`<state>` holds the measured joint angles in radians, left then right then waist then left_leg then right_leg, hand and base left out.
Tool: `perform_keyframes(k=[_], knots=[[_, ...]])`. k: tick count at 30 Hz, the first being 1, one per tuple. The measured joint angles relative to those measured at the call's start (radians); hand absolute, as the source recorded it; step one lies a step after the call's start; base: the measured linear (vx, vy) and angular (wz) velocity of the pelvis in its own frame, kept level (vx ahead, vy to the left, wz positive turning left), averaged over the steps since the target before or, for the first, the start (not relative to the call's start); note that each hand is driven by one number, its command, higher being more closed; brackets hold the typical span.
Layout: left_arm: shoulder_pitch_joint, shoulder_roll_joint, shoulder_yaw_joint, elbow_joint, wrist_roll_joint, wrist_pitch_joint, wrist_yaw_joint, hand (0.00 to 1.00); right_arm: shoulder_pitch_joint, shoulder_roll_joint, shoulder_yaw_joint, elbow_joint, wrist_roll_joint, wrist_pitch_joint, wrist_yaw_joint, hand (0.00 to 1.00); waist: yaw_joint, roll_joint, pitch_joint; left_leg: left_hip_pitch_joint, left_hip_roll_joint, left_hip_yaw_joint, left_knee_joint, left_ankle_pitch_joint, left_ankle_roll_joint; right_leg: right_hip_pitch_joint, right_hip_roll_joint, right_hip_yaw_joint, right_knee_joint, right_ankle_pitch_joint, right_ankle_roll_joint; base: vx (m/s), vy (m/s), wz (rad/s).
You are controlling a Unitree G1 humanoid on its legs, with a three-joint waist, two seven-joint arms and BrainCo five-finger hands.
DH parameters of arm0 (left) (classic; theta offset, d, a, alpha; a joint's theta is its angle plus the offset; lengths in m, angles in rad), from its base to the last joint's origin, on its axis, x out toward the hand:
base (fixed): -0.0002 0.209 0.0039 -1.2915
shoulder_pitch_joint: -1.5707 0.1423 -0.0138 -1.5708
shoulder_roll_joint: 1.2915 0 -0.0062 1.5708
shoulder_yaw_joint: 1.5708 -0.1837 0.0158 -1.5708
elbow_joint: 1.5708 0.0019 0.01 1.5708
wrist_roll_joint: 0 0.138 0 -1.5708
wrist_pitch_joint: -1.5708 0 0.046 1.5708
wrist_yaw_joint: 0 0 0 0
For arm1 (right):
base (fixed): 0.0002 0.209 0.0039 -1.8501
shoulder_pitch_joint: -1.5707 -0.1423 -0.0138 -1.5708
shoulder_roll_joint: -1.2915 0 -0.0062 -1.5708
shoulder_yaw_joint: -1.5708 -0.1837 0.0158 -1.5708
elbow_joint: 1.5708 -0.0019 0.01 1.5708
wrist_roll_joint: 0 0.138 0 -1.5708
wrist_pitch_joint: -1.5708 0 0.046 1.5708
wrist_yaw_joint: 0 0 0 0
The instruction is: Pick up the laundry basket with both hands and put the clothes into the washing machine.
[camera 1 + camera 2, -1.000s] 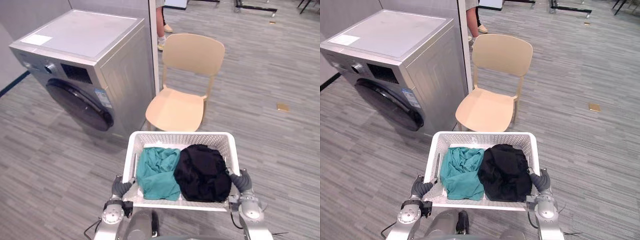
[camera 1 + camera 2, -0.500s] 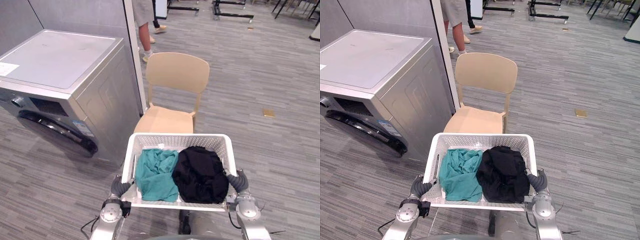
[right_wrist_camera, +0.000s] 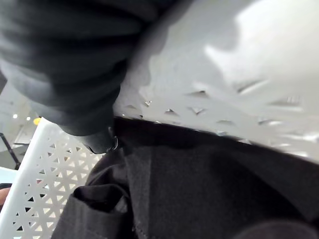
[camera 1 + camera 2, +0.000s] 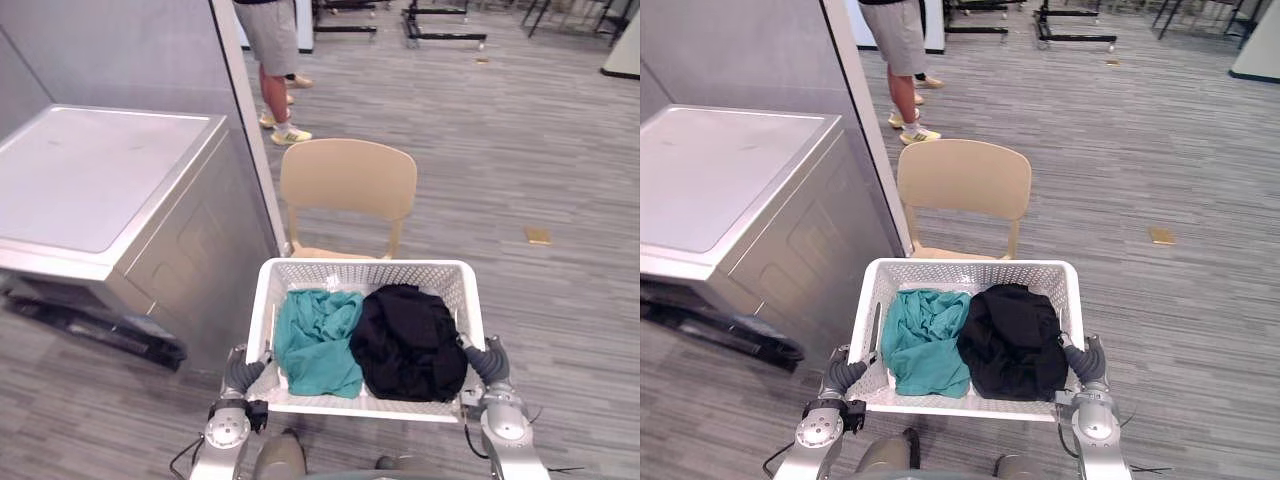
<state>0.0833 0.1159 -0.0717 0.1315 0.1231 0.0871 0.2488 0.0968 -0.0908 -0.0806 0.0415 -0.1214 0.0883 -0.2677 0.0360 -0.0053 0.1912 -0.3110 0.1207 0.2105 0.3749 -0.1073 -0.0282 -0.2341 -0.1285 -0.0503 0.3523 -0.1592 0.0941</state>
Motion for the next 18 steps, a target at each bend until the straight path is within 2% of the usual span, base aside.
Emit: perform_keyframes(k=[4, 5, 7, 9, 12, 15, 16, 18], knots=[[-0.149, 0.012, 0.023, 0.023, -0.035, -0.005, 0.065, 1.0, -0.143, -0.003, 0.003, 0.037, 0.081, -0.002, -0.055, 1.0, 0.006, 0.016, 0.066, -0.127, 0.001, 0.011, 0.037, -0.006, 0.009, -0.122, -0.013, -0.002, 0.016, 0.002, 0.003, -0.11, 0.082, -0.1], [-0.21, 0.019, 0.031, 0.056, -0.053, -0.009, 0.088, 1.0, -0.207, -0.006, 0.003, 0.068, 0.094, -0.003, -0.07, 1.0, 0.007, 0.016, 0.1, -0.159, 0.002, 0.012, 0.039, -0.005, 0.011, -0.16, -0.013, -0.002, 0.033, 0.002, 0.004, -0.13, 0.027, 0.06], [-0.268, 0.022, 0.035, 0.092, -0.074, -0.009, 0.105, 1.0, -0.265, -0.022, 0.006, 0.101, 0.111, -0.003, -0.083, 1.0, 0.008, 0.017, 0.109, -0.212, 0.004, 0.011, 0.044, -0.002, 0.015, -0.219, -0.014, -0.002, 0.055, 0.002, 0.004, -0.12, 0.01, 0.09], [-0.385, 0.037, 0.04, 0.174, -0.115, -0.011, 0.135, 1.0, -0.374, -0.048, 0.01, 0.159, 0.131, -0.002, -0.104, 1.0, 0.011, 0.018, 0.161, -0.254, 0.003, 0.013, 0.044, 0.013, 0.027, -0.271, -0.016, -0.001, 0.081, 0.003, 0.003, -0.09, -0.013, 0.06], [-0.504, 0.066, 0.046, 0.25, -0.159, -0.011, 0.155, 1.0, -0.483, -0.07, 0.024, 0.218, 0.158, -0.002, -0.129, 1.0, 0.011, 0.02, 0.164, -0.33, 0.004, 0.01, 0.034, 0.037, 0.028, -0.353, -0.014, -0.001, 0.089, 0.018, -0.001, -0.09, -0.029, 0.04], [-0.659, 0.087, 0.085, 0.342, -0.199, -0.013, 0.168, 1.0, -0.622, -0.087, 0.025, 0.283, 0.192, -0.001, -0.148, 1.0, 0.008, 0.021, 0.205, -0.367, 0.003, 0.006, 0.015, 0.071, 0.027, -0.392, -0.013, -0.005, 0.086, 0.032, -0.004, -0.02, -0.034, 0.07], [-0.697, 0.096, 0.092, 0.367, -0.211, -0.014, 0.169, 0.0, -0.662, -0.092, 0.025, 0.301, 0.201, -0.001, -0.15, 0.0, 0.007, 0.021, 0.216, -0.376, 0.003, 0.003, 0.013, 0.078, 0.026, -0.4, -0.012, -0.007, 0.085, 0.032, -0.006, 0.0, -0.037, 0.07], [-0.733, 0.1, 0.114, 0.384, -0.232, -0.021, 0.169, 0.0, -0.705, -0.101, 0.028, 0.319, 0.216, -0.002, -0.151, 0.0, 0.007, 0.02, 0.219, -0.396, 0.004, -0.004, 0.007, 0.091, 0.026, -0.417, -0.01, -0.015, 0.083, 0.036, -0.011, 0.02, -0.039, 0.1]])
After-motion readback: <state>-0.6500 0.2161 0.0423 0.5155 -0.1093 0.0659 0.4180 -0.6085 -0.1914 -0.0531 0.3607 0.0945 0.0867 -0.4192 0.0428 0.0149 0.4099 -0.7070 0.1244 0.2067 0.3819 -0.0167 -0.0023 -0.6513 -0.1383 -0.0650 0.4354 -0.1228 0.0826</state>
